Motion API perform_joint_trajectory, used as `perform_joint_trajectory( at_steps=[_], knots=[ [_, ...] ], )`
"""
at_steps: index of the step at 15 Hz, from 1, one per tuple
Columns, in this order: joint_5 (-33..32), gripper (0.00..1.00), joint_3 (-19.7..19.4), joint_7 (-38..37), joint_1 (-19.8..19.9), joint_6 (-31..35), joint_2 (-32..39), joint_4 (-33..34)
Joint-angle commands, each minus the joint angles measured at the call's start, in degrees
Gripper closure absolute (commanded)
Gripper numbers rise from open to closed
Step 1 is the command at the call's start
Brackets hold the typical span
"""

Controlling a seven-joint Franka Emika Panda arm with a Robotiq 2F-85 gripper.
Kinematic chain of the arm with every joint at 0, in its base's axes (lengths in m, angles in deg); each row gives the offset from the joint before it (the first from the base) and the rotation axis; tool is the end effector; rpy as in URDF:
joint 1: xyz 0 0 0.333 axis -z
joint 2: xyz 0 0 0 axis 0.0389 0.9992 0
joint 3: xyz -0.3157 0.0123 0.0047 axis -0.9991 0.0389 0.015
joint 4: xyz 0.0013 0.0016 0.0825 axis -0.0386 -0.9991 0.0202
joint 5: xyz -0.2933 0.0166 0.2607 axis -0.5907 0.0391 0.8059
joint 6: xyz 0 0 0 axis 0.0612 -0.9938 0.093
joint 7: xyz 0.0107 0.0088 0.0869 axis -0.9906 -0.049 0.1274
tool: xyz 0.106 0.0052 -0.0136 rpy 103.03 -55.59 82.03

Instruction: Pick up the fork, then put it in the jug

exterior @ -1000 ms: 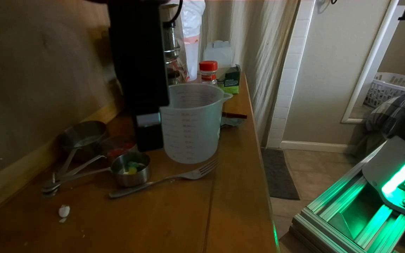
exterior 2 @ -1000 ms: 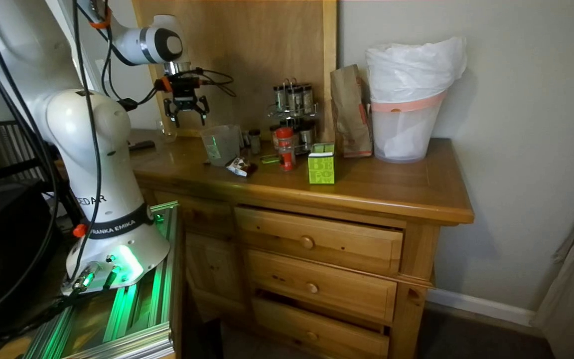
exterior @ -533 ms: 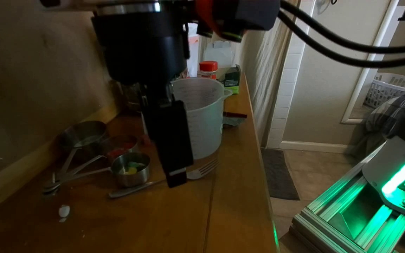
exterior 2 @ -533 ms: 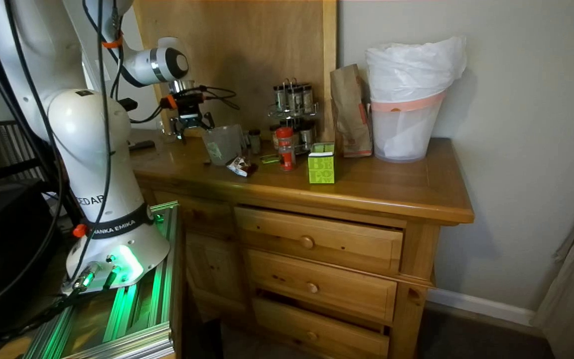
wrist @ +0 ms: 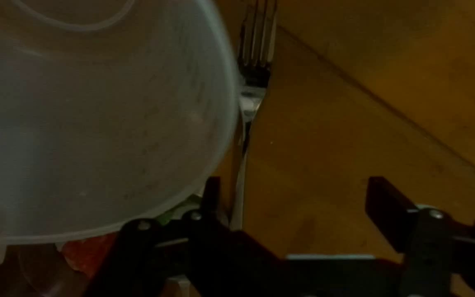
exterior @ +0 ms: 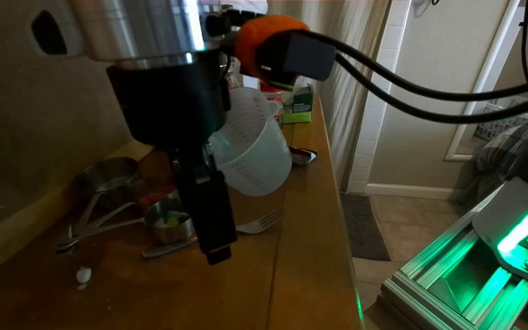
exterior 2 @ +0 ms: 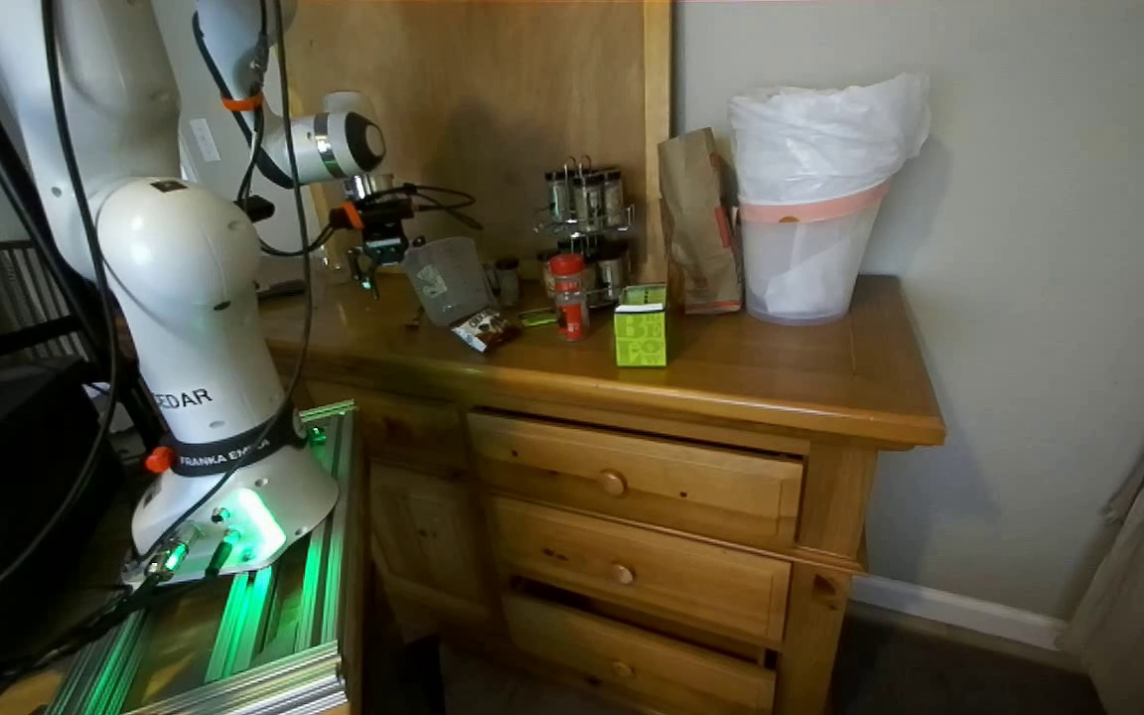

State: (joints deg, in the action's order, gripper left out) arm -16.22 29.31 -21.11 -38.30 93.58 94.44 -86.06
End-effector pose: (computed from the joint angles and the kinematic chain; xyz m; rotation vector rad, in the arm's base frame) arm 0.1910 0.4448 0.2702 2.3362 1.9923 -0.0316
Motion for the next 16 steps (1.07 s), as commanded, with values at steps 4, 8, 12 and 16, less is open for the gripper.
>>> perform_joint_trajectory(
  at_steps=[4, 8, 12, 16],
  knots=[
    [2.1, 0.00, 0.0, 0.4, 0.5, -3.3, -9.1, -0.7],
    [5.3, 0.00, -0.5, 5.0, 0.0, -9.0, -10.6, 0.1],
    [3.8, 0.00, -0.4, 8.5, -0.2, -6.1, -7.7, 0.5],
    [2.4, 0.02, -1.3, 7.0, 1.2, -6.4, -5.7, -0.3]
  ],
)
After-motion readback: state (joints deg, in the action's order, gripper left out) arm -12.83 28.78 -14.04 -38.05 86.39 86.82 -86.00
